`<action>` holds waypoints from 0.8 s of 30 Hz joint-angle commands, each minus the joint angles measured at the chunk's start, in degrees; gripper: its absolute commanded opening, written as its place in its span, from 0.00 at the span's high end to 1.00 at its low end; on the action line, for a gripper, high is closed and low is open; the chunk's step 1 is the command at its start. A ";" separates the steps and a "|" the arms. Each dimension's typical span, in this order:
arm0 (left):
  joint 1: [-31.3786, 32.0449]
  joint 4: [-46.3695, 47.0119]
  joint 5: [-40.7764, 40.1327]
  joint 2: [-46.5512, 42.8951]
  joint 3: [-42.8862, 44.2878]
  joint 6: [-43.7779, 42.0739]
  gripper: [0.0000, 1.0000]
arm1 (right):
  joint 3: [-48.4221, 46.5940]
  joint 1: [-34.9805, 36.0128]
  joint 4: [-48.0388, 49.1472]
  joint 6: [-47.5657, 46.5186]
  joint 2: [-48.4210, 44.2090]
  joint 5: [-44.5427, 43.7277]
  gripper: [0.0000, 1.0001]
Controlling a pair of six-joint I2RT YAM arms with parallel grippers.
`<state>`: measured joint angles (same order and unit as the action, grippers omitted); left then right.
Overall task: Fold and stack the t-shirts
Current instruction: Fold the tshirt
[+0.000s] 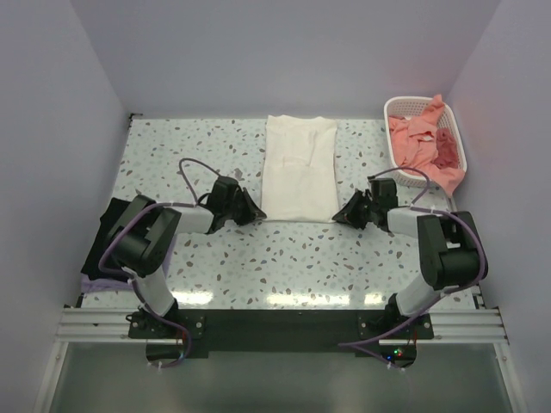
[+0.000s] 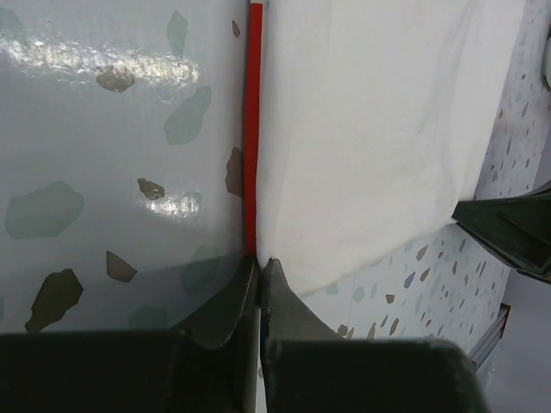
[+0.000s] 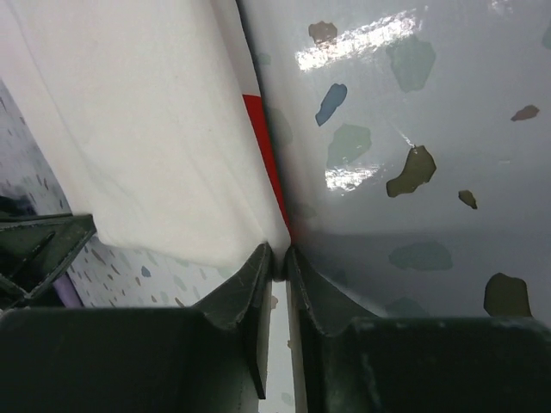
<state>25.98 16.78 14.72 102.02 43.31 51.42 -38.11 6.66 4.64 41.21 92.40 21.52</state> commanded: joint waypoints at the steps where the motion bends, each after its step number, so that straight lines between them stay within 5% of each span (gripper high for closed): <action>1: 1.18 -3.41 -1.45 1.43 -0.51 -0.27 1.00 | 0.67 -0.15 1.33 -0.17 3.22 -0.43 0.86; 4: 1.18 -4.21 -1.89 -0.58 -2.08 0.00 1.00 | 1.63 -0.15 1.77 -0.08 2.61 0.89 1.00; 14: 1.53 -3.77 -3.64 -19.46 -18.41 1.84 1.00 | 11.73 -0.15 -1.92 -1.57 -11.08 3.09 1.00; 24: 8.55 -10.26 -8.48 -45.74 -32.93 8.42 1.00 | 24.12 -0.15 -19.81 -1.31 -44.12 6.51 1.00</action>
<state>32.95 12.53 12.03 62.37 13.28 57.56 -16.05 7.25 -5.63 41.08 55.61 29.56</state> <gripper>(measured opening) 0.037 0.019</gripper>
